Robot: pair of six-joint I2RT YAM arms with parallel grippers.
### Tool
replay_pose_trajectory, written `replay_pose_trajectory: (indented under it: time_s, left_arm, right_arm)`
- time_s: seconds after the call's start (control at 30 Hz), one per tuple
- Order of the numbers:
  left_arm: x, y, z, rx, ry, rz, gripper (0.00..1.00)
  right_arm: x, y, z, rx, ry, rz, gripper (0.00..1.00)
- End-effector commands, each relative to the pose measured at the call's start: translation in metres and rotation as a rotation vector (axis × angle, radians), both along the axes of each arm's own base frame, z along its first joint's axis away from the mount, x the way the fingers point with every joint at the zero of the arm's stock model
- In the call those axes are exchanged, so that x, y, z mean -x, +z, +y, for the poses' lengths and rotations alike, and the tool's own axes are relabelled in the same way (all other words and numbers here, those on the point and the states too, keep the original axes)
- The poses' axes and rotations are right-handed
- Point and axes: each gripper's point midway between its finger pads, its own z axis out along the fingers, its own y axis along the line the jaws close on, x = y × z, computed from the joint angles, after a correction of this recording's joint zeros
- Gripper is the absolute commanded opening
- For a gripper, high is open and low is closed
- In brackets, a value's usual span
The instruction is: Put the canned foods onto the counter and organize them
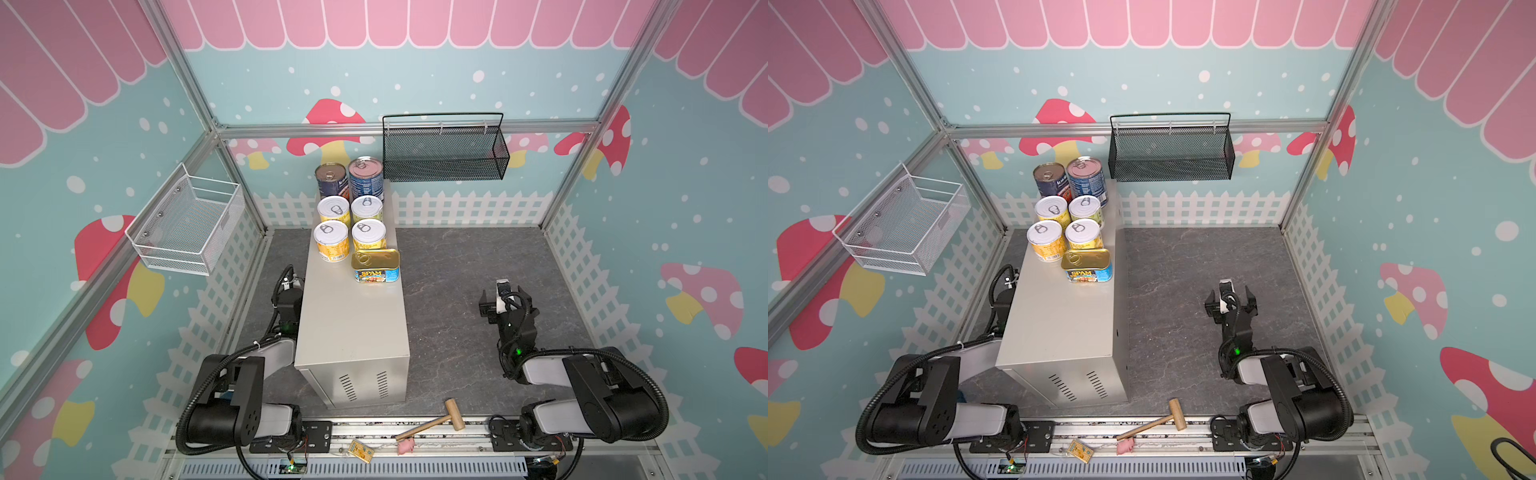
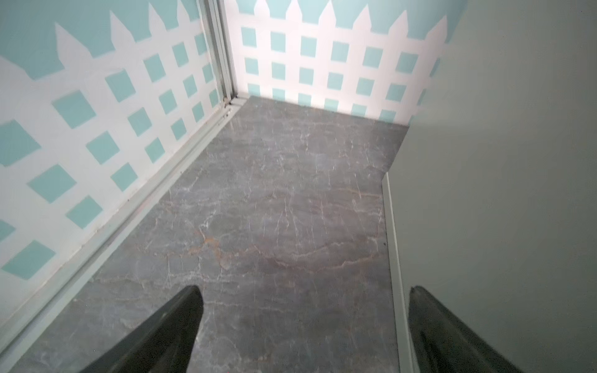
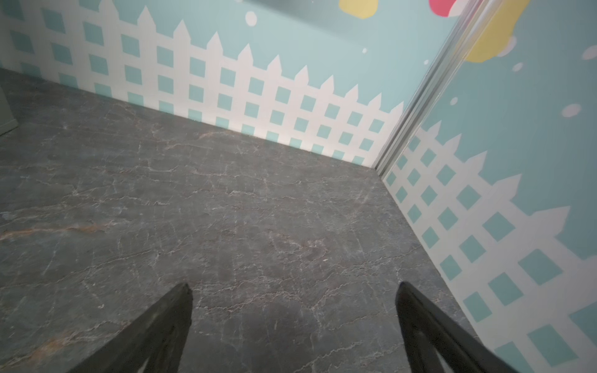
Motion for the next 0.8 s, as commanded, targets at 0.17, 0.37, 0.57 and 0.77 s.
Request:
replay_pose_trajectory:
  time_s: [0.17, 0.37, 0.57, 0.77]
  left_arm:
    - [-0.01, -0.003, 0.005, -0.066, 0.037, -0.075, 1.0]
    - [-0.009, -0.007, 0.005, -0.056, 0.039, -0.046, 1.0]
    - [-0.007, -0.004, 0.004, -0.075, 0.059, -0.061, 0.99]
    - [-0.007, -0.004, 0.003, -0.085, 0.058, -0.065, 0.99]
  right_arm:
    - [0.008, 0.023, -0.019, 0.006, -0.072, -0.139, 0.99]
    - [0.005, 0.018, -0.022, -0.025, -0.049, -0.12, 0.99]
    - [0.01, 0.015, -0.032, -0.07, -0.071, -0.13, 0.99]
    - [0.004, 0.006, -0.036, -0.076, -0.094, -0.104, 0.99]
